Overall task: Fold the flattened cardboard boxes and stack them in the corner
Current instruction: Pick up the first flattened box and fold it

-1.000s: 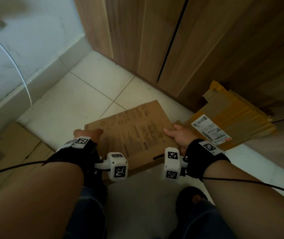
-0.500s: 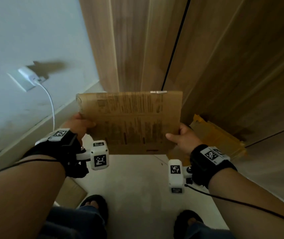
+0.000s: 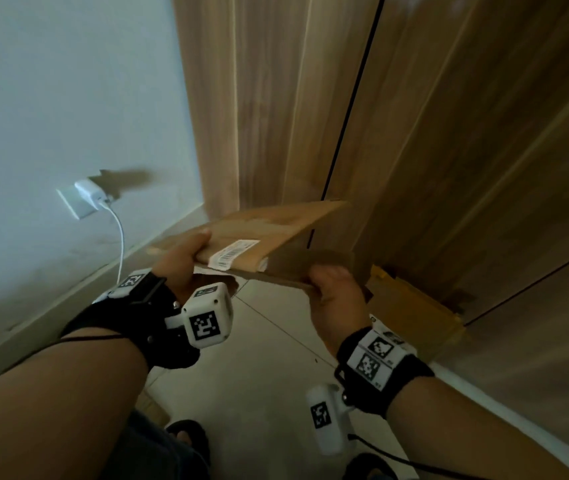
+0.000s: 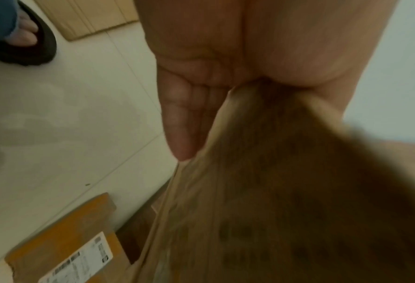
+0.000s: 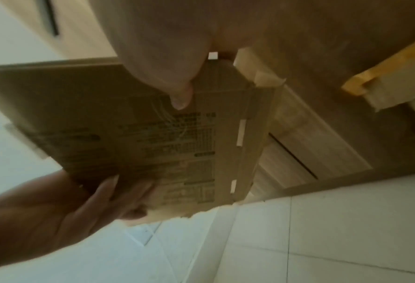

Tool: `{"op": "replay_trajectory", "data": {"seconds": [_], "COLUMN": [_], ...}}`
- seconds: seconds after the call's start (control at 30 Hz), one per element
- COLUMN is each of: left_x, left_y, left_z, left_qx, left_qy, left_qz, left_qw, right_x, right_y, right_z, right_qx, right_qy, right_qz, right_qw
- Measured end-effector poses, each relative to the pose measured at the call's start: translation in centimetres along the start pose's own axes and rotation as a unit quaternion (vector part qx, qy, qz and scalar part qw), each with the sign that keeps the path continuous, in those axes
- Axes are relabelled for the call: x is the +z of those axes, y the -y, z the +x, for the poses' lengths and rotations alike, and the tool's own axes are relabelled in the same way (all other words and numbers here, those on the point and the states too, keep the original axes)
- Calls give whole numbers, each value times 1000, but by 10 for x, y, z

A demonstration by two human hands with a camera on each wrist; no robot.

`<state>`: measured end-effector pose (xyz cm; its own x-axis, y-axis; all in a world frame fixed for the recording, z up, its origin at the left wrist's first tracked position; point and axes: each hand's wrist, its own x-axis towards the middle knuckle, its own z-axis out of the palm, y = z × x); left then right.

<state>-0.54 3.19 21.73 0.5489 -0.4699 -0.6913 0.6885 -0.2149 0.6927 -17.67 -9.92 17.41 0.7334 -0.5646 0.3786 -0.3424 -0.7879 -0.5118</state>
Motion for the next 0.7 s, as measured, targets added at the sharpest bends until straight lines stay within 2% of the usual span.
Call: {"op": "replay_trajectory", "data": {"seconds": [0.07, 0.13, 0.2, 0.27, 0.33, 0.37, 0.43, 0.47, 0.53, 0.6, 0.63, 0.7], "left_x": [2, 0, -4, -6, -11, -14, -17, -19, -23, -27, -29, -31], "left_y": [-1, -4, -6, -7, -10, -12, -13, -13, -14, -16, -17, -18], "left_z": [0, 0, -1, -1, 1, 2, 5, 6, 6, 7, 9, 10], "left_qx": [13, 29, 36, 44, 52, 57, 63, 65, 67, 71, 69, 55], "left_qy": [14, 11, 15, 7, -5, -8, -8, -8, 4, 23, 28, 28], "left_qz": [-16, -3, -5, -11, -11, -12, -4, -1, 1, 6, 12, 26], "left_qw": [1000, 1000, 999, 999, 999, 998, 998, 998, 998, 997, 997, 998], "right_x": [5, 7, 11, 9, 6, 5, 5, 6, 8, 6, 3, 1], "right_y": [6, 9, 7, 6, 4, 0, -7, -8, -8, -8, -8, -9], "right_z": [-3, -5, -6, -5, 2, 7, 14, 17, 21, 23, 24, 27], "right_qx": [-28, 3, 76, 201, 335, 400, 503, 531, 532, 496, 485, 480], "right_qy": [-12, -19, -1, 25, -21, -40, -32, -18, 20, 25, 24, 26], "right_qz": [-8, -30, -37, 49, 197, 269, 383, 435, 542, 622, 639, 640], "right_qw": [999, 999, 996, 978, 921, 875, 774, 726, 650, 606, 597, 599]}}
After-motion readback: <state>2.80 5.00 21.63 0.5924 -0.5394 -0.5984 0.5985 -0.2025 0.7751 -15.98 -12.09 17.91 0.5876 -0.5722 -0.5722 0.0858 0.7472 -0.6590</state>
